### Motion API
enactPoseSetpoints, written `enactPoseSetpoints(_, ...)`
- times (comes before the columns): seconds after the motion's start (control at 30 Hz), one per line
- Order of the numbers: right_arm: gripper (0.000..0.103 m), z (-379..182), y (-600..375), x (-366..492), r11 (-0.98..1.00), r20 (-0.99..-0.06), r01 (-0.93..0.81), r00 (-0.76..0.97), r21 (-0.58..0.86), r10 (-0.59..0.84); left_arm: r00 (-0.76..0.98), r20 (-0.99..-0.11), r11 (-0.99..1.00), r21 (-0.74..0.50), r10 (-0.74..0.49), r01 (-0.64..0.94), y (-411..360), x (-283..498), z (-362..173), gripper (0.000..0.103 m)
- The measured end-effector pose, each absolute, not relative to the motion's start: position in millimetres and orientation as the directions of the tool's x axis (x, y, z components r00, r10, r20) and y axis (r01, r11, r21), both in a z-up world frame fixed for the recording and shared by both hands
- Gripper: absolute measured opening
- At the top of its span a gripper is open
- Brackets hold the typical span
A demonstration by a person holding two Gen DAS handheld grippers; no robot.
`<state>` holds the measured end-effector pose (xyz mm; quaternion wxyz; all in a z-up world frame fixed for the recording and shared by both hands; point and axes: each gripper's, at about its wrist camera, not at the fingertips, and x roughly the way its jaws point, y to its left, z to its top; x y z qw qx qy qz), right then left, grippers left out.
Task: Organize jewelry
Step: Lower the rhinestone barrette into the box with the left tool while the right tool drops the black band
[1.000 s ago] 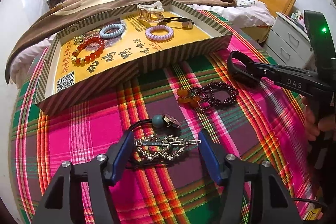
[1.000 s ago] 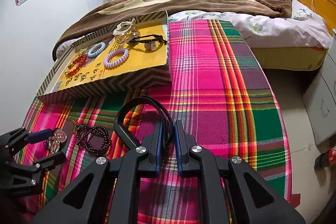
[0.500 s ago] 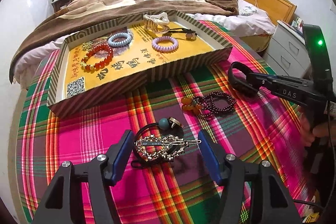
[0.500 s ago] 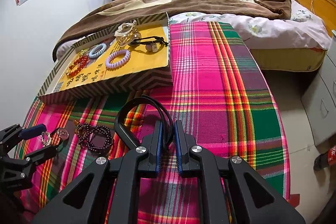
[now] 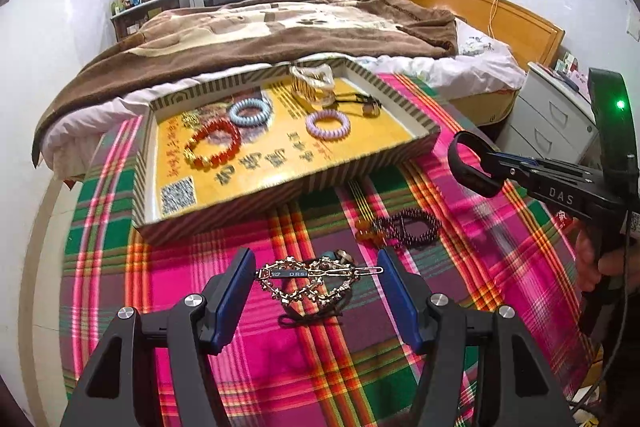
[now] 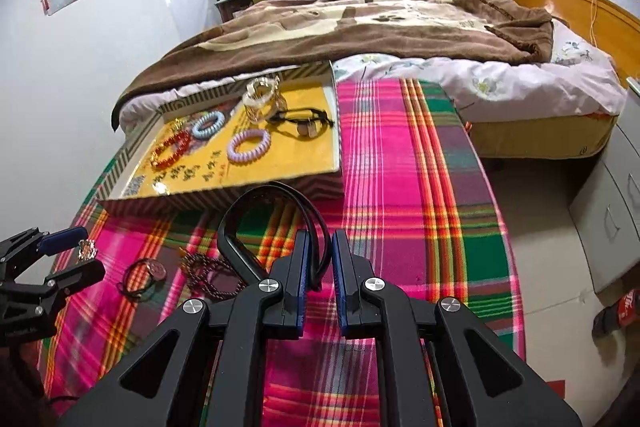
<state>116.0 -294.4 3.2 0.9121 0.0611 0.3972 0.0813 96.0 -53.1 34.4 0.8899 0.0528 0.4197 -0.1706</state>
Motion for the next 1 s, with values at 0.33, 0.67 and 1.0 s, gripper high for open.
enactPoseSetpoints(0.33,0.011,25,-288,136,0.981,-0.695,-0.096,0.694,0.168,0.187,0.63,-0.729,0.944,-0.065,-0.267,0.325,-36,133,64,0.063)
enactPoseSetpoints(0.67,0.011,23,-281,182,0.983,-0.719,-0.079,0.673,0.165,0.174,0.638,-0.721,0.946,-0.08,-0.272,0.313,-33,188,66,0.063)
enactPoseSetpoints(1.0,0.011,3,-265,227,0.992,-0.789,-0.045,0.603,0.117,0.12,0.59,-0.758,0.942,-0.094,-0.278,0.323,-50,241,39,0.063)
